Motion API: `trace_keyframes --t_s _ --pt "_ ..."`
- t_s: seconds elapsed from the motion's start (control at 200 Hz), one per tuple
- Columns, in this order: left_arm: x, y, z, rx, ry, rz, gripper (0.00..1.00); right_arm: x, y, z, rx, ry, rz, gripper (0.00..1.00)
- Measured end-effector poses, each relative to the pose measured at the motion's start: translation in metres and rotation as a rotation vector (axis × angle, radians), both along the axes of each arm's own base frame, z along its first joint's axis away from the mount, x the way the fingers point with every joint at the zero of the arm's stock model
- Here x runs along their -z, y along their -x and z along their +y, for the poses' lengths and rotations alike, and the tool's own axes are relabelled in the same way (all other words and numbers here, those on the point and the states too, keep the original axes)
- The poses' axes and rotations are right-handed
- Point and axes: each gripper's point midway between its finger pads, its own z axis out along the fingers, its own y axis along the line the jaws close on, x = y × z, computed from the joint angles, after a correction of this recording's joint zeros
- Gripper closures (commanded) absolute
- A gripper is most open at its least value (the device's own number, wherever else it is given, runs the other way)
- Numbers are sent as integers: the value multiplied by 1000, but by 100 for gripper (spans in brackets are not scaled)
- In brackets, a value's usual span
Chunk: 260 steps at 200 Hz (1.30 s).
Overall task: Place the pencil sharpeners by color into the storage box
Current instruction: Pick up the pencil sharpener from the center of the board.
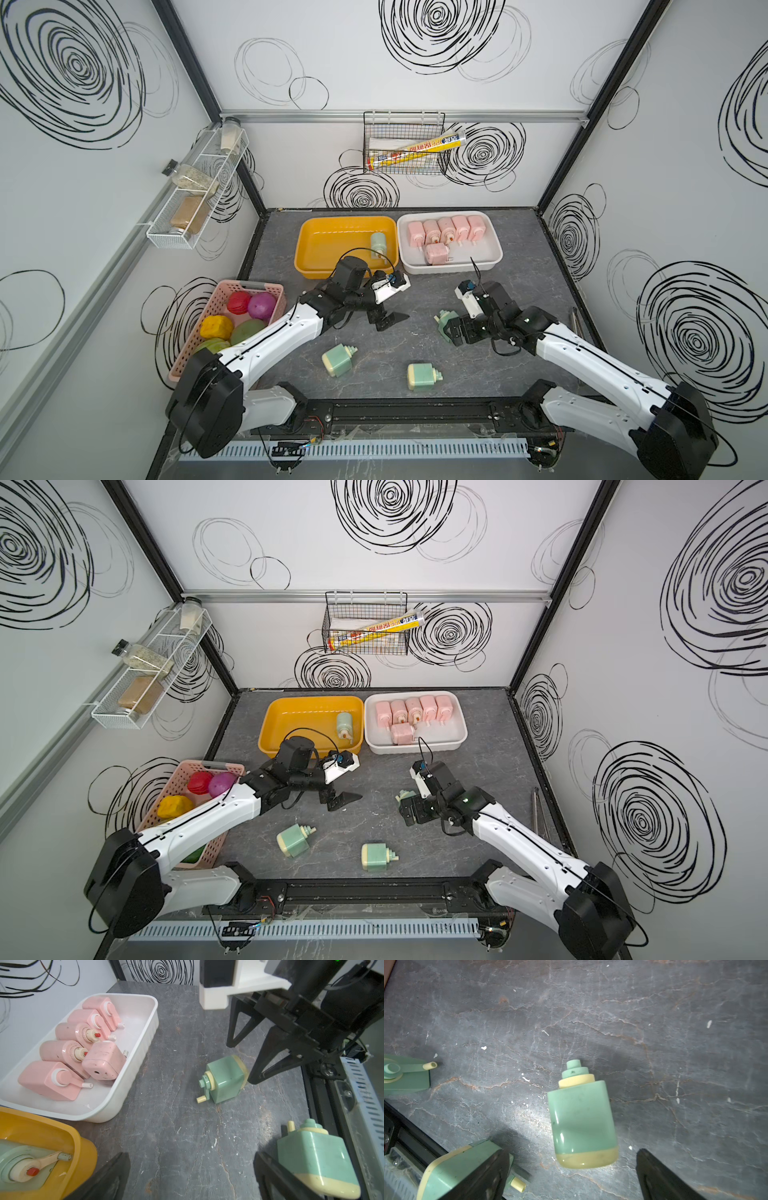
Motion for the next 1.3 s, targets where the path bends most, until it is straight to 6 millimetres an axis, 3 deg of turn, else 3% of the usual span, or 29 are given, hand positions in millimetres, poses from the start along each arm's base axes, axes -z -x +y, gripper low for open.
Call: trace_keyframes --t_s 0.36,0.605,1.301 --pt "-2 2 -1 25 0 -29 1 24 -6 -13 134 -6 -83 7" --pt "-2 1 -1 25 0 -30 1 14 -4 0 75 -75 -151 13" --pt "-3 4 -2 47 7 -34 1 28 -1 0 85 -45 -146 24"
